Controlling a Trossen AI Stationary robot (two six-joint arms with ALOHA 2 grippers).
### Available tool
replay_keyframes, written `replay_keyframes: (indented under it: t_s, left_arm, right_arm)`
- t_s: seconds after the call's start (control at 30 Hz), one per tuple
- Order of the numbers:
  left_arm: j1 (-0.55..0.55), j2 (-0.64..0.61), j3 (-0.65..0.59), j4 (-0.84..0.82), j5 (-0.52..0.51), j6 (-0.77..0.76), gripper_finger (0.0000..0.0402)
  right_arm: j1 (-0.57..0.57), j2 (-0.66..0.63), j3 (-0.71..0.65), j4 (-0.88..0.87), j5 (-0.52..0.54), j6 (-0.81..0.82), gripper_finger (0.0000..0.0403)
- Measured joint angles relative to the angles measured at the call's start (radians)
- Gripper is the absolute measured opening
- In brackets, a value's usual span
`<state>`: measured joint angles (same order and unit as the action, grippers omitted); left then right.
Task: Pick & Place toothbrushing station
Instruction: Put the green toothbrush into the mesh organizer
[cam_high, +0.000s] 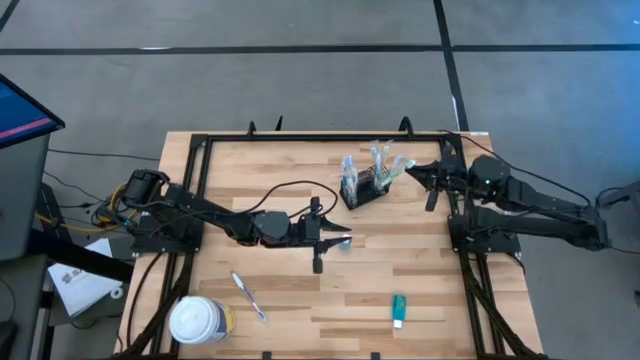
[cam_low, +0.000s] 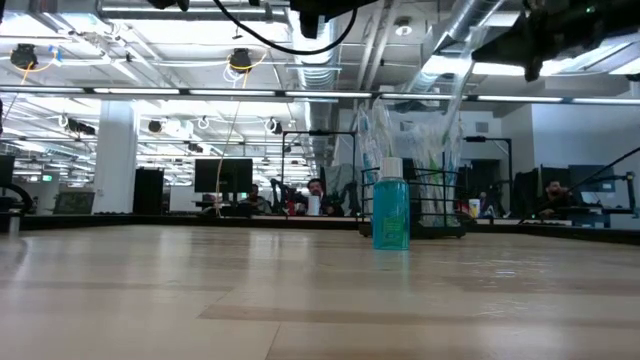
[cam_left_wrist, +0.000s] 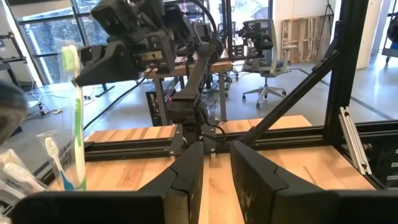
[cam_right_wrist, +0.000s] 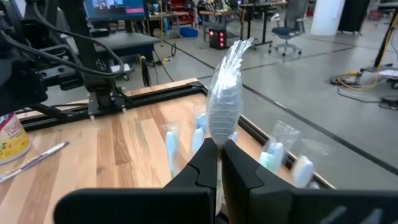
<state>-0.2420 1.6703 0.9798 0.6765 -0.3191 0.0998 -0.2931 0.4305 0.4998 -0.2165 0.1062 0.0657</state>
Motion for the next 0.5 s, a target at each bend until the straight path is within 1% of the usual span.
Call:
replay_keyframes:
  t_s: [0.13, 0.27, 0.5]
  left_arm:
    - [0.000, 0.000, 0.000, -0.002, 0.000, 0.000, 0.0076]
    - [0.000, 0.000, 0.000, -0.004, -0.003, 0.000, 0.0076]
    - [0.000, 0.000, 0.000, -0.004, -0.004, 0.000, 0.0076]
  right_arm:
    - [-0.019, 0.001, 0.048, -0.064, 0.000, -0.001, 0.0000]
    - [-0.049, 0.019, 0.062, -0.101, 0.000, -0.001, 0.0000]
    - [-0.104, 0.076, 0.062, -0.099, 0.000, -0.015, 0.0000]
